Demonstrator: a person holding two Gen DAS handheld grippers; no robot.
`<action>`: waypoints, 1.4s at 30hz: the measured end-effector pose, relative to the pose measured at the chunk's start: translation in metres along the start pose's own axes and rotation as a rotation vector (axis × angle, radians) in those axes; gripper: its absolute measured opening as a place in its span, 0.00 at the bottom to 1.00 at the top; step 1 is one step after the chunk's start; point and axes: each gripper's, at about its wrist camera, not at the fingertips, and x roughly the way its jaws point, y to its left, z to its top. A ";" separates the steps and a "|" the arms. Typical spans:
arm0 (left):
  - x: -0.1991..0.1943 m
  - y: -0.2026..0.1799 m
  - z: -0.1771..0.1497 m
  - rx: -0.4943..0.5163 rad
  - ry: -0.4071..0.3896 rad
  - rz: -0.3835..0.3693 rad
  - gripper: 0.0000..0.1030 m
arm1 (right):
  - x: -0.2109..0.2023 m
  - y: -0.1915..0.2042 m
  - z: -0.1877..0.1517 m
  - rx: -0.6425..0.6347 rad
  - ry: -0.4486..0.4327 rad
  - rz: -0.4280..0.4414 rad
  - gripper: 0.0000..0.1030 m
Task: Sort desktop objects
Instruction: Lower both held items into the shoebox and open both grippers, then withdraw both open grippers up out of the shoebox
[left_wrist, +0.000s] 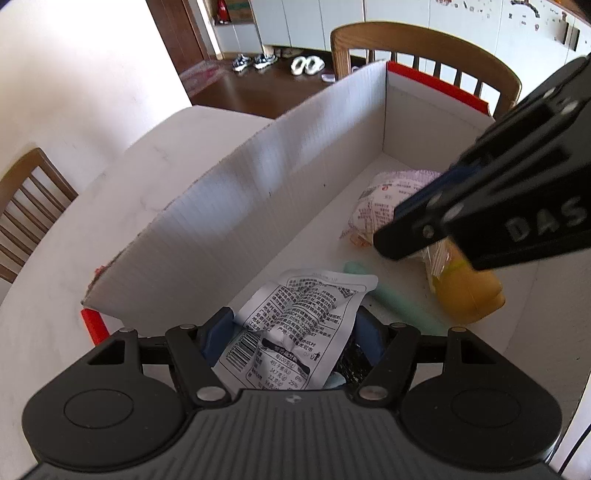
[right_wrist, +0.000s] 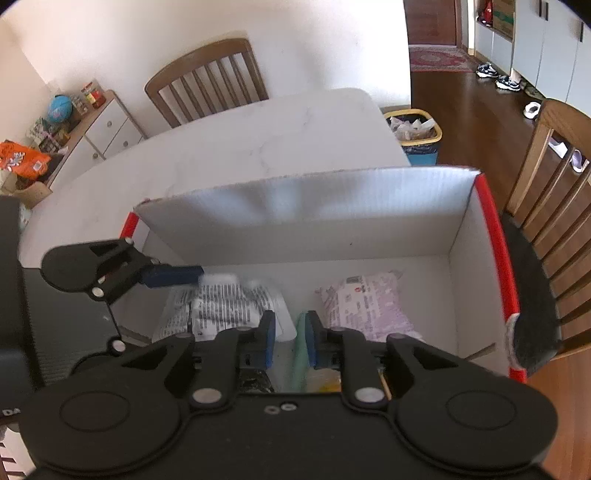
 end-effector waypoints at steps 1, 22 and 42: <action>0.002 0.001 0.000 0.001 0.009 -0.008 0.68 | -0.002 0.000 0.000 0.001 -0.005 0.004 0.20; -0.011 -0.002 -0.007 0.006 0.035 -0.047 0.73 | -0.033 -0.007 -0.026 -0.034 -0.011 -0.007 0.46; -0.077 -0.005 -0.027 -0.092 -0.099 -0.074 0.73 | -0.064 0.007 -0.046 -0.093 -0.069 -0.022 0.62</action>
